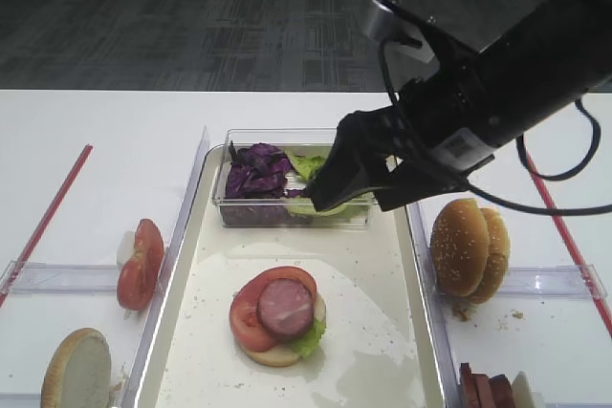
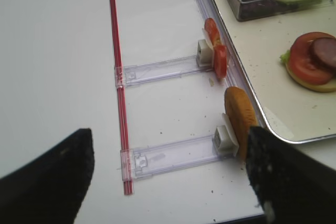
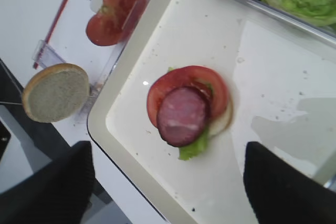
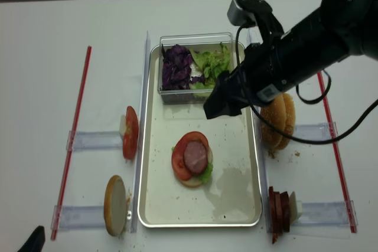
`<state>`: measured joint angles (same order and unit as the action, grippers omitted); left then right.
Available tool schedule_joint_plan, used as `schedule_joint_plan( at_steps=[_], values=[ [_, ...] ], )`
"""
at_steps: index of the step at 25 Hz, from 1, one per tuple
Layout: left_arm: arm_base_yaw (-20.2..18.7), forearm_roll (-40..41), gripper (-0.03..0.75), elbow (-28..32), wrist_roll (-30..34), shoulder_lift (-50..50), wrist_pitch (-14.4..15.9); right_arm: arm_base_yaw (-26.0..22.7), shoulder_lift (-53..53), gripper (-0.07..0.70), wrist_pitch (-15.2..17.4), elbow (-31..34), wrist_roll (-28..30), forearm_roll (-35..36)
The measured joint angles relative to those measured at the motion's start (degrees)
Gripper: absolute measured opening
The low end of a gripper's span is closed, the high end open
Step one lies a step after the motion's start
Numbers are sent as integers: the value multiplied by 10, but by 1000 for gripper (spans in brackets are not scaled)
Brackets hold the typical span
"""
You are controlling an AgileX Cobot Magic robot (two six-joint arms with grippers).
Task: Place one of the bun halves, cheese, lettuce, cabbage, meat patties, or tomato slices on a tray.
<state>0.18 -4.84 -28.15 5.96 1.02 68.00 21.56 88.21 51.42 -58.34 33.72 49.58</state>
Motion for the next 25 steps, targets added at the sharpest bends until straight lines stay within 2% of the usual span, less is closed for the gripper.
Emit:
schedule_joint_plan(
  at_steps=[4,6,10,16,19,25],
  values=[
    [0,0,545,0,0,0,0,0,-9,601,49,-44,-112,-127],
    [0,0,546,0,0,0,0,0,-10,601,76,-61,-146,-174],
    [0,0,546,0,0,0,0,0,-10,601,122,-79,-183,-234],
    [0,0,545,0,0,0,0,0,-10,603,171,-84,-228,-311],
    [0,0,545,0,0,0,0,0,-10,603,184,-84,-246,-361],
    [0,0,545,0,0,0,0,0,-10,603,184,-84,-279,-436]
  ],
)
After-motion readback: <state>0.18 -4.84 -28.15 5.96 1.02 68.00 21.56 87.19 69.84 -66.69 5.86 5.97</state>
